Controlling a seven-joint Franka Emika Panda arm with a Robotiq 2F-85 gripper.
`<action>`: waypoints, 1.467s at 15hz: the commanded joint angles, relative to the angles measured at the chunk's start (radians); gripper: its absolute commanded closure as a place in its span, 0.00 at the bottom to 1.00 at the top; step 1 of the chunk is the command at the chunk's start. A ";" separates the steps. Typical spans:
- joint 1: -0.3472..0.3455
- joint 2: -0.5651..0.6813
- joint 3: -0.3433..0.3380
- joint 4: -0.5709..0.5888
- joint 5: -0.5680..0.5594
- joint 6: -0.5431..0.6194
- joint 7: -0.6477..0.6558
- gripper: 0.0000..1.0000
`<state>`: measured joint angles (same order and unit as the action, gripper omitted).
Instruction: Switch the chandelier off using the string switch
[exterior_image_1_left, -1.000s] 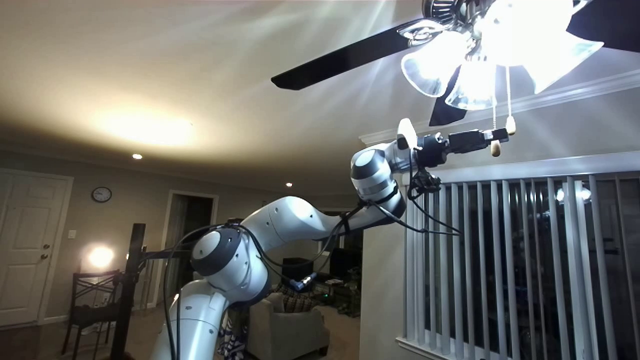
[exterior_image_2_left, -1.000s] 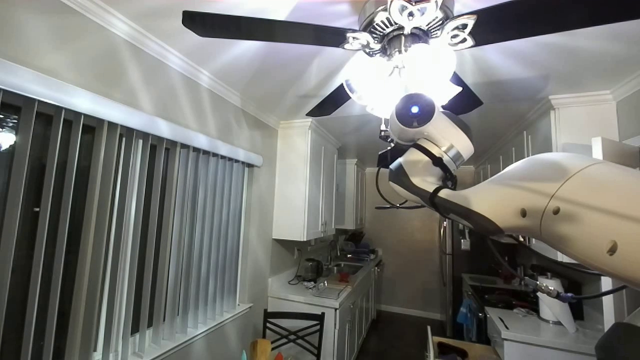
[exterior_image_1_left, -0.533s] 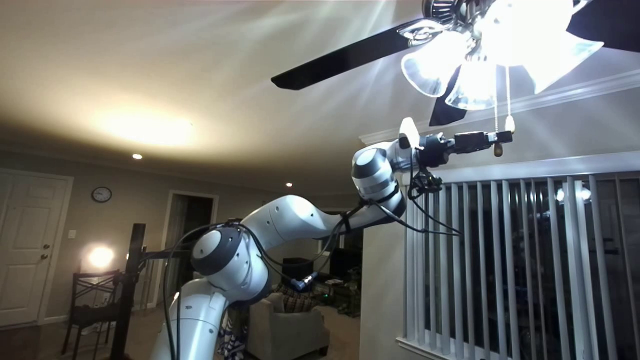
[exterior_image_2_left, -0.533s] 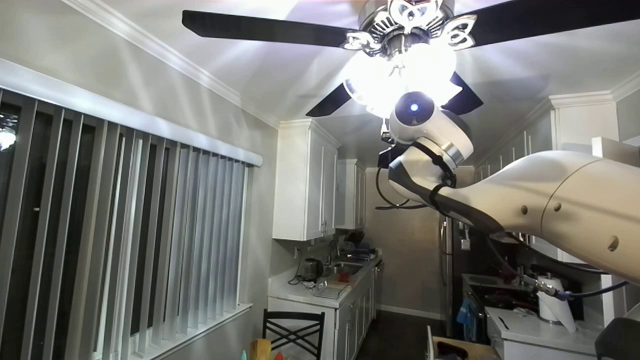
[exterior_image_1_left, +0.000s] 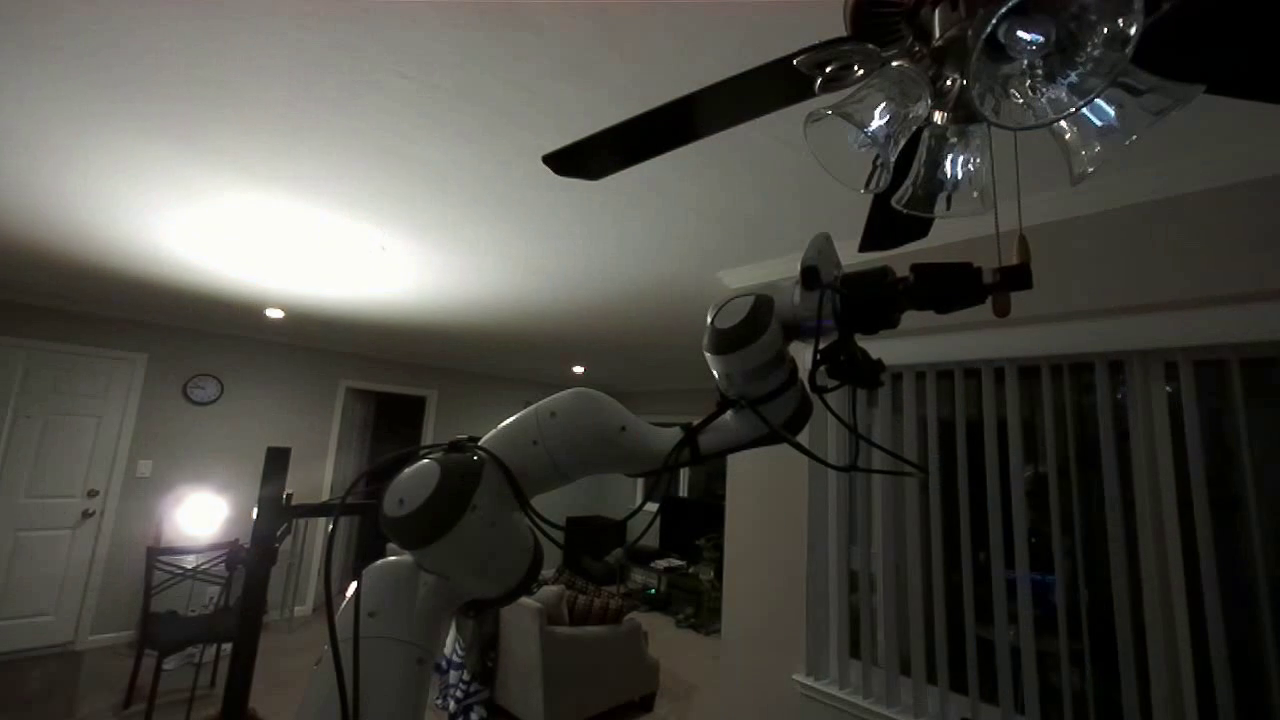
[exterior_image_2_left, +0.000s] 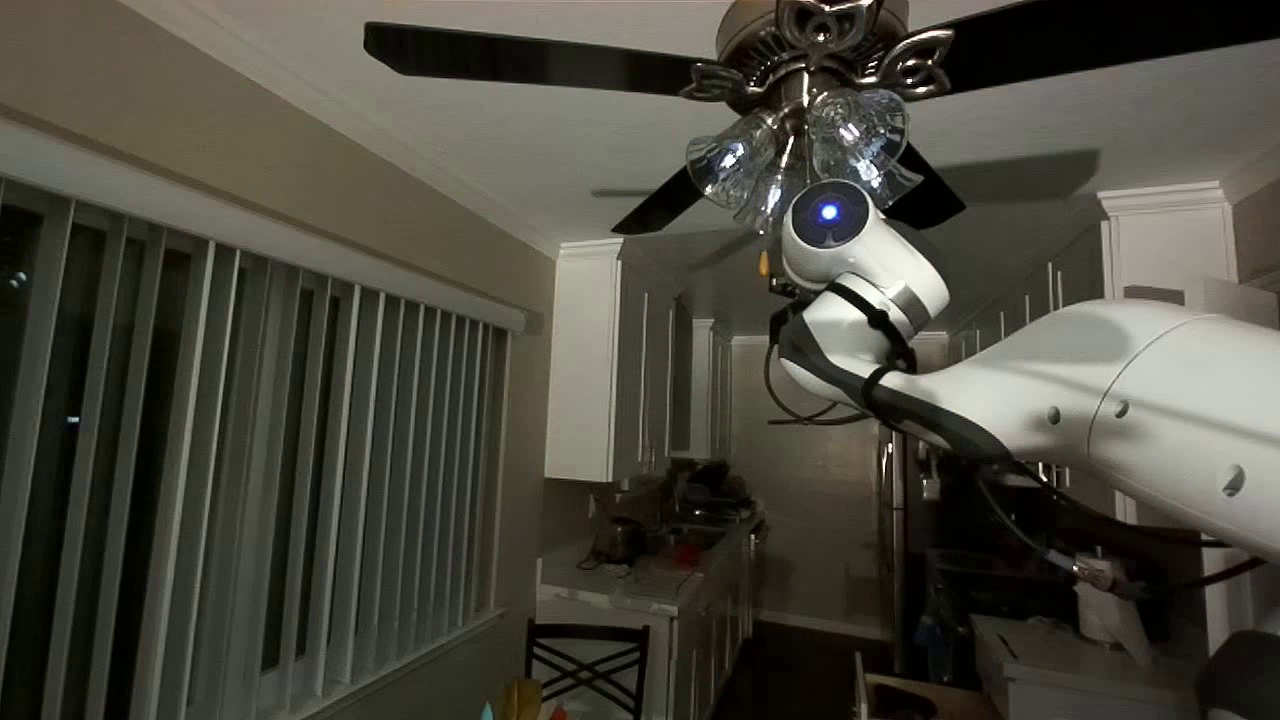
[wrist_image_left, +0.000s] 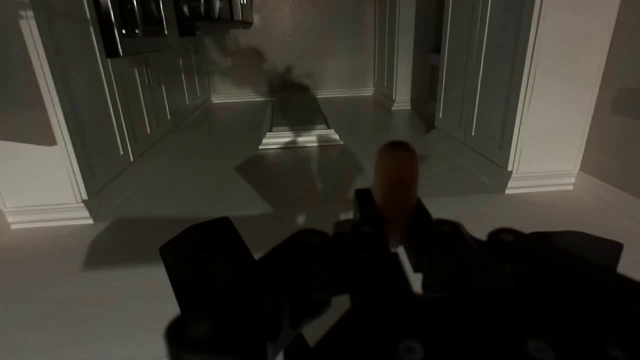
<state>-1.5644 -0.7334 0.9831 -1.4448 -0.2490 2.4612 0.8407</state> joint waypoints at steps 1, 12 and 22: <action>0.049 0.029 0.002 -0.026 0.004 -0.040 -0.105 0.94; 0.110 0.027 -0.025 -0.079 -0.002 -0.084 -0.226 0.41; 0.304 0.025 -0.130 -0.250 -0.016 -0.098 -0.287 0.00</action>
<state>-1.3577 -0.7148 0.9100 -1.6225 -0.2499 2.3742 0.6065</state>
